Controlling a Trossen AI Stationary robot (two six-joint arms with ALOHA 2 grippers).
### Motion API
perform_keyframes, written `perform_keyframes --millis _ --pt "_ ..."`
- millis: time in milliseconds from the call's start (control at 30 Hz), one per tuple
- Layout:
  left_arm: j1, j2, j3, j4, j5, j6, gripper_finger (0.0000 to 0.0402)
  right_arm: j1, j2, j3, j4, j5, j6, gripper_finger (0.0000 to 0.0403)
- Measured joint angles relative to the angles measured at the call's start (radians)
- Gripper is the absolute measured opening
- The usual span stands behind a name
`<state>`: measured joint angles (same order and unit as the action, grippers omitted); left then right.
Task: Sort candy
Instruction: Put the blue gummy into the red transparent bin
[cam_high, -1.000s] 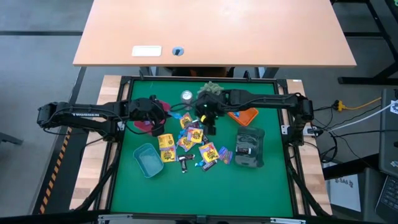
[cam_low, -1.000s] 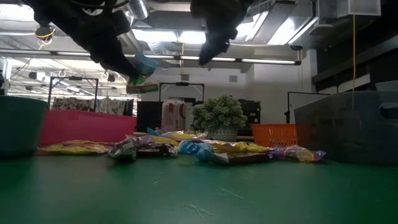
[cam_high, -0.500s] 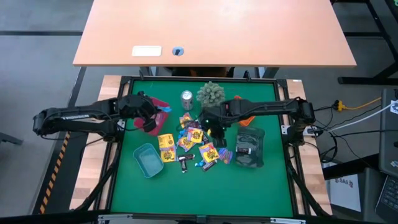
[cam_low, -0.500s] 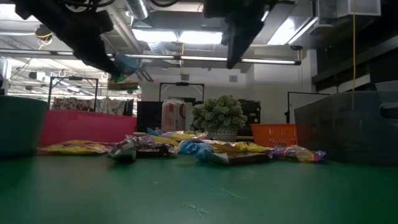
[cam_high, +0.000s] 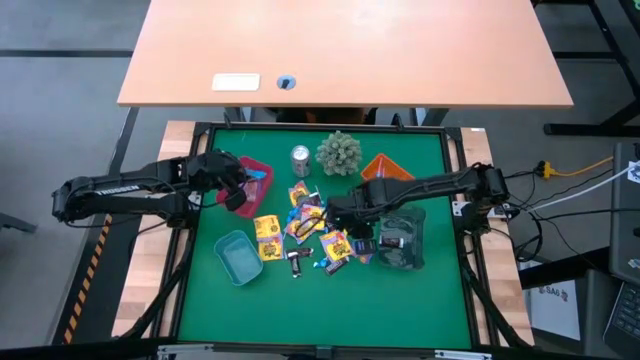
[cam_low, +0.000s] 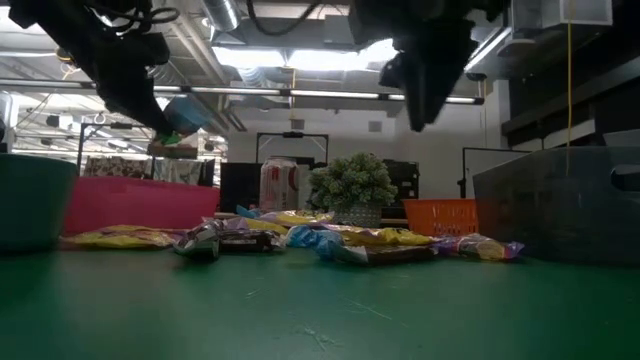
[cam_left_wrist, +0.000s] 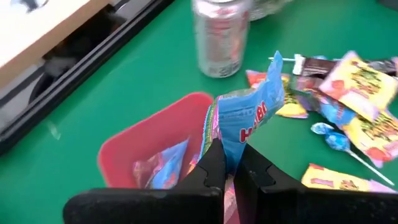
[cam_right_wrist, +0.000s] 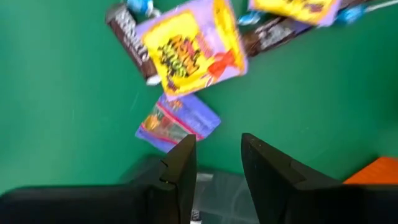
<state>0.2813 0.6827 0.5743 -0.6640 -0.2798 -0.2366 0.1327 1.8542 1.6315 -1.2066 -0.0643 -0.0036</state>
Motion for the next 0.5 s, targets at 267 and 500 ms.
perform_keyframes --millis 267,500 --pt "0.0 0.0 0.0 -0.103 -0.037 -0.155 0.001 0.005 -0.017 -0.095 0.003 0.0 0.0 0.0127" --pt "0.0 0.001 0.0 -0.111 -0.06 -0.181 0.0033 0.004 -0.121 -0.238 0.091 0.0 0.005 0.0127"
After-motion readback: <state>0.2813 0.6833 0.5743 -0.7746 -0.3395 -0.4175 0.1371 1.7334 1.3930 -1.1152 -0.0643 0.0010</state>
